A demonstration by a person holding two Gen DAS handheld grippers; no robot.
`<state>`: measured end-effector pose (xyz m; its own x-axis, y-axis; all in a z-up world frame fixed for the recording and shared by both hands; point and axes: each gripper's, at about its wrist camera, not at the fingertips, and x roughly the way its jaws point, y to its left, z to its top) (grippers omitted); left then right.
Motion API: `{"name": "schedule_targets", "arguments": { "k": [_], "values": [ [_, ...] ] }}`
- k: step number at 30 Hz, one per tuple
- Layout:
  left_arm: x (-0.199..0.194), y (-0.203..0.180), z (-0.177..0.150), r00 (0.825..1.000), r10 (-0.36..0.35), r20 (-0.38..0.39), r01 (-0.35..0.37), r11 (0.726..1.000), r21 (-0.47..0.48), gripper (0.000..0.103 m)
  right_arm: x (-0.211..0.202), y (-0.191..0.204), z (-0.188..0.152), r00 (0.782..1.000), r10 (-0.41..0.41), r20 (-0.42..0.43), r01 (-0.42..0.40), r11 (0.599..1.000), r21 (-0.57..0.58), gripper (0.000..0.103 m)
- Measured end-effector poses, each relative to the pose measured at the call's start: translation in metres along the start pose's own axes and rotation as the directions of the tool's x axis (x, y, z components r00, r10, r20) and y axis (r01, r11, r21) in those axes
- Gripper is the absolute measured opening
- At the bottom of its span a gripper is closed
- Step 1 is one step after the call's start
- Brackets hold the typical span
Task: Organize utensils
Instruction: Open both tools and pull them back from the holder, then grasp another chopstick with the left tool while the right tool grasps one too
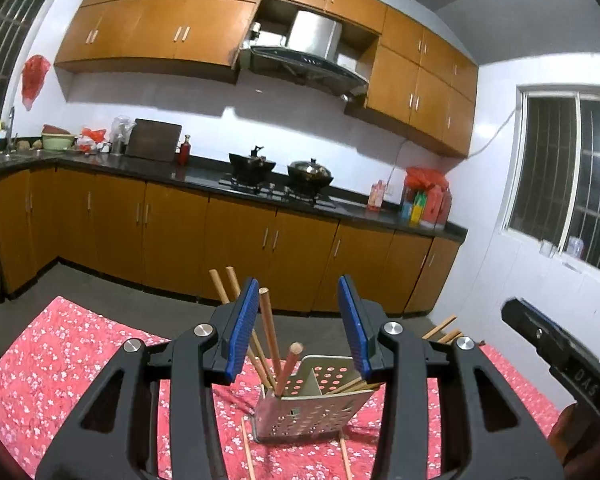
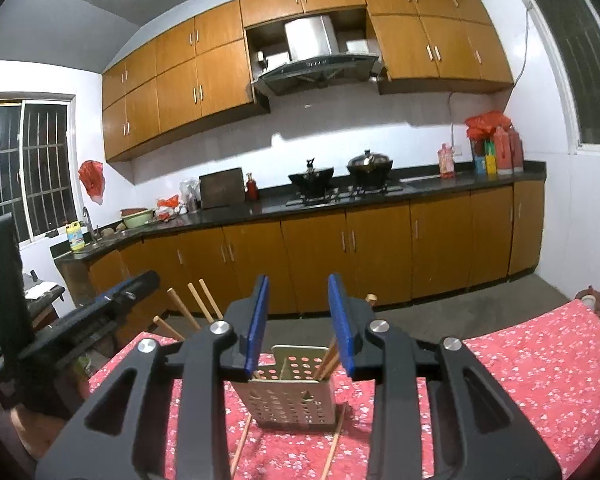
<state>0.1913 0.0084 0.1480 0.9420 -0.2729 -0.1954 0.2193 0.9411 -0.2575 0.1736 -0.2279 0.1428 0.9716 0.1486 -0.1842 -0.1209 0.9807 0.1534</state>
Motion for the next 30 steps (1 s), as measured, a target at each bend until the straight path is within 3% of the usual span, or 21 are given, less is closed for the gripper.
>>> {"name": "schedule_targets", "arguments": {
  "k": [3, 7, 9, 12, 15, 19, 23, 26, 27, 30],
  "values": [
    [-0.016, 0.012, -0.006, 1.000, 0.012, 0.004, -0.012, 1.000, -0.022, 0.046, -0.012, -0.010, -0.016, 0.999, -0.041, -0.010, 0.041, 0.999, -0.002, 0.035],
    [-0.026, 0.036, -0.032, 0.994, 0.081, -0.071, -0.084, 0.996, -0.037, 0.047, -0.004, -0.030, -0.057, 0.986, -0.091, -0.140, 0.095, 0.995, 0.023, 0.035],
    [-0.021, 0.045, -0.048, 0.983, 0.123, -0.132, -0.127, 0.992, -0.020, 0.047, 0.008, -0.038, -0.082, 0.965, -0.114, -0.236, 0.125, 0.992, 0.034, 0.035],
    [-0.010, 0.059, -0.087, 0.946, 0.181, -0.267, -0.182, 0.983, 0.023, 0.047, 0.031, -0.043, -0.133, 0.903, -0.095, -0.418, 0.130, 0.990, 0.058, 0.035],
    [-0.005, 0.067, -0.123, 0.907, 0.203, -0.369, -0.199, 0.979, 0.050, 0.047, 0.045, -0.036, -0.172, 0.846, -0.048, -0.530, 0.101, 0.992, 0.072, 0.034],
    [-0.001, 0.067, -0.157, 0.872, 0.196, -0.448, -0.190, 0.980, 0.057, 0.047, 0.054, -0.015, -0.204, 0.806, -0.034, -0.591, 0.072, 0.996, 0.042, 0.033],
    [0.000, 0.061, -0.174, 0.856, 0.189, -0.480, -0.173, 0.982, 0.077, 0.047, 0.064, -0.005, -0.216, 0.785, -0.062, -0.616, 0.071, 0.997, -0.009, 0.033],
    [0.003, 0.054, -0.180, 0.849, 0.173, -0.499, -0.152, 0.985, 0.082, 0.047, 0.068, -0.005, -0.227, 0.768, -0.080, -0.636, 0.081, 0.996, -0.028, 0.016],
    [0.004, 0.052, -0.182, 0.847, 0.168, -0.504, -0.146, 0.986, 0.084, 0.047, 0.067, -0.006, -0.228, 0.774, -0.096, -0.626, 0.092, 0.995, -0.038, 0.010],
    [0.009, 0.044, -0.189, 0.837, 0.156, -0.524, -0.124, 0.988, 0.096, 0.047, 0.067, -0.011, -0.228, 0.774, -0.104, -0.625, 0.109, 0.994, -0.030, 0.009]
  ]
}}
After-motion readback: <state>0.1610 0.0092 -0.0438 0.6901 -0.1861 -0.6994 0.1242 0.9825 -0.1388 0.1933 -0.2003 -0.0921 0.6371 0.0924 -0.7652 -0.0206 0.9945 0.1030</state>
